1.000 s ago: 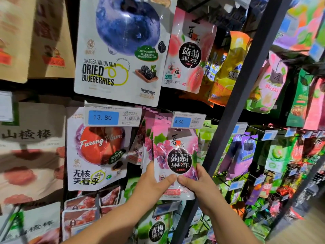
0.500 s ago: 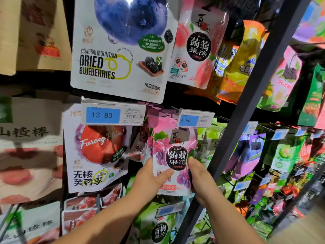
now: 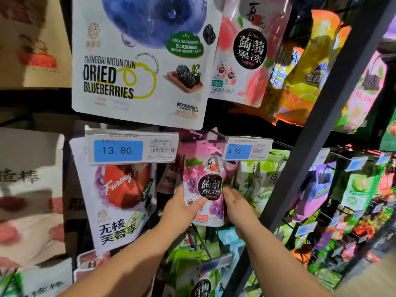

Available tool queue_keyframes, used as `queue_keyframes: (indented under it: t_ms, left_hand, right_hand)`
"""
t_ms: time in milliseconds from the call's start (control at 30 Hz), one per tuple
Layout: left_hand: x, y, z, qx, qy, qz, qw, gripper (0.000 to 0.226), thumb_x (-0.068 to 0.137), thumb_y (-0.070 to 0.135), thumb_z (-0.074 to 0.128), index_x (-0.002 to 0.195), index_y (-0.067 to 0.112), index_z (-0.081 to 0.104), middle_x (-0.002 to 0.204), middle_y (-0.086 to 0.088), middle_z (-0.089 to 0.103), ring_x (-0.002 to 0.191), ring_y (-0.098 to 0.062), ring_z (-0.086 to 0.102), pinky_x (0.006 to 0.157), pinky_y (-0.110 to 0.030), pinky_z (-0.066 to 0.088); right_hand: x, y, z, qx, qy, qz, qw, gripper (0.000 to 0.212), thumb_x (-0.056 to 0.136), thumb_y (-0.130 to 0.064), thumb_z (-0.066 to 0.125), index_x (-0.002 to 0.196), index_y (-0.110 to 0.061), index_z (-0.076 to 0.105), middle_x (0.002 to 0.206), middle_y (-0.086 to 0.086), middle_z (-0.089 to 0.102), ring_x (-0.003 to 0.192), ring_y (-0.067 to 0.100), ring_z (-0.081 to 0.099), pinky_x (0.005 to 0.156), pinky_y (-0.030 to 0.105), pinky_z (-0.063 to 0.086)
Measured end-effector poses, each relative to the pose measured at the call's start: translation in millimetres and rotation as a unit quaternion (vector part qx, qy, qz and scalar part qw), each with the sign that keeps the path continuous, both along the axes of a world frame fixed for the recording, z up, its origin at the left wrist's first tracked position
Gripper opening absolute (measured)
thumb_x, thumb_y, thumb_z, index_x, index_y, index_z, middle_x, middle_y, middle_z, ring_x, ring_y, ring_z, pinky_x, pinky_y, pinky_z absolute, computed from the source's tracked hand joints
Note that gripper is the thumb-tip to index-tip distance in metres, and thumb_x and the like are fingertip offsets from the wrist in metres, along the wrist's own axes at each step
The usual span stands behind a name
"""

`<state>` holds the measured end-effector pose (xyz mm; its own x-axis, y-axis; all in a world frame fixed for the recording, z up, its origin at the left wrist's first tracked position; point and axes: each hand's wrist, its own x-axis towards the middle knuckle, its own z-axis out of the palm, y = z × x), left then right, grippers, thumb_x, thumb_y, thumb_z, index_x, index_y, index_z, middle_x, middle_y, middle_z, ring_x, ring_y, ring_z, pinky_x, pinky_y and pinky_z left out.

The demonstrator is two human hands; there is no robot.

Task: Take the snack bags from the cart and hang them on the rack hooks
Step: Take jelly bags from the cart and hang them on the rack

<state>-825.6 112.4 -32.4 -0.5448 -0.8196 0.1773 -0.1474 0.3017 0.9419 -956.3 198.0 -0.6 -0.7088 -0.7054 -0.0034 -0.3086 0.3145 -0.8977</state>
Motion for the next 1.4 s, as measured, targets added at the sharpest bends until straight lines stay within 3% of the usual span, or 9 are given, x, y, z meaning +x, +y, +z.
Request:
queue_keyframes:
  t_ms: [100, 233, 533, 633, 800, 967, 1133, 1267, 1400]
  left_hand:
    - [-3.9, -9.6, 0.0, 0.034, -0.071, 0.021, 0.997, 0.063, 0.088, 0.053, 0.058, 0.139, 0.026, 0.034, 0.122, -0.004, 0.061, 0.111, -0.027, 0.057, 0.086, -0.029, 0.043]
    - [-2.2, -10.0, -2.0, 0.033, -0.071, 0.038, 0.996, 0.055, 0.088, 0.053, 0.057, 0.131, 0.022, 0.042, 0.117, -0.005, 0.063, 0.104, -0.026, 0.058, 0.078, -0.027, 0.039]
    - [11.3, 22.2, -28.4, 0.02, 0.021, 0.011, 1.0, 0.017, 0.087, 0.049, 0.06, 0.1, 0.039, 0.057, 0.093, 0.023, 0.064, 0.084, 0.005, 0.06, 0.069, -0.014, 0.043]
    - [11.8, 37.9, -37.9, 0.054, 0.041, -0.014, 0.998, 0.003, 0.091, 0.04, 0.059, 0.093, 0.038, 0.059, 0.077, 0.011, 0.068, 0.067, -0.007, 0.062, 0.066, -0.03, 0.052]
    - [6.8, 69.2, -64.4, 0.121, 0.024, 0.009, 0.992, 0.025, 0.09, 0.041, 0.059, 0.086, 0.018, 0.051, 0.071, -0.006, 0.062, 0.063, -0.019, 0.057, 0.068, -0.041, 0.05]
    - [-0.7, 119.2, -85.2, 0.08, -0.053, -0.029, 0.995, 0.026, 0.095, 0.035, 0.054, 0.085, 0.011, 0.055, 0.071, -0.005, 0.058, 0.061, -0.014, 0.053, 0.053, -0.011, 0.037]
    - [-18.8, 168.2, -114.7, 0.028, -0.142, -0.152, 0.978, 0.028, 0.093, 0.043, 0.054, 0.082, 0.017, 0.052, 0.075, -0.011, 0.062, 0.067, -0.021, 0.056, 0.061, -0.027, 0.037]
    - [-37.2, 200.4, -155.0, -0.013, -0.245, -0.237, 0.94, 0.028, 0.09, 0.045, 0.058, 0.073, 0.025, 0.046, 0.063, 0.007, 0.051, 0.064, -0.014, 0.051, 0.056, -0.024, 0.035]
    - [-54.3, 209.4, -195.6, -0.215, -0.339, -0.266, 0.876, 0.05, 0.076, 0.071, 0.039, 0.078, 0.026, 0.061, 0.087, 0.004, 0.063, 0.091, -0.021, 0.058, 0.082, -0.033, 0.047]
  right_hand:
    - [-4.5, -9.6, -2.8, 0.025, 0.006, -0.026, 0.999, 0.048, 0.104, -0.013, 0.034, 0.149, -0.003, 0.025, 0.14, 0.017, 0.043, 0.121, 0.028, 0.051, 0.092, 0.027, 0.038]
    - [0.8, -11.1, -2.2, 0.016, 0.021, -0.011, 1.0, 0.046, 0.105, -0.038, 0.031, 0.127, -0.004, 0.053, 0.127, 0.017, 0.056, 0.117, 0.03, 0.054, 0.086, 0.029, 0.041]
    - [11.1, 18.4, -16.5, 0.0, 0.012, -0.009, 1.0, 0.056, 0.1, -0.055, 0.032, 0.121, -0.01, 0.059, 0.109, 0.009, 0.058, 0.108, 0.03, 0.055, 0.096, 0.039, 0.044]
    - [14.6, 38.8, -29.2, -0.011, -0.005, -0.012, 1.0, 0.047, 0.099, -0.054, 0.036, 0.109, -0.012, 0.057, 0.091, 0.003, 0.061, 0.099, 0.03, 0.061, 0.095, 0.051, 0.049]
    - [19.9, 89.6, -52.8, -0.034, -0.016, -0.014, 0.999, 0.037, 0.099, -0.051, 0.04, 0.1, -0.017, 0.054, 0.089, 0.003, 0.065, 0.085, 0.025, 0.064, 0.084, 0.048, 0.051]
    - [20.0, 156.6, -79.4, -0.044, -0.066, -0.021, 0.997, 0.034, 0.103, -0.036, 0.041, 0.098, -0.008, 0.06, 0.077, 0.0, 0.061, 0.073, 0.016, 0.056, 0.066, 0.023, 0.046]
    - [11.3, 225.5, -121.6, -0.027, -0.106, -0.098, 0.989, 0.033, 0.103, -0.031, 0.044, 0.08, -0.011, 0.058, 0.066, -0.002, 0.057, 0.061, 0.012, 0.053, 0.059, 0.024, 0.042]
    - [1.9, 275.5, -162.6, 0.001, -0.133, -0.16, 0.978, 0.032, 0.101, -0.036, 0.048, 0.077, -0.017, 0.059, 0.072, 0.005, 0.059, 0.061, 0.016, 0.058, 0.058, 0.028, 0.044]
    - [0.4, 314.5, -191.5, 0.047, -0.176, -0.192, 0.964, 0.029, 0.103, -0.027, 0.043, 0.081, -0.014, 0.057, 0.07, 0.002, 0.061, 0.055, 0.01, 0.055, 0.054, 0.019, 0.044]
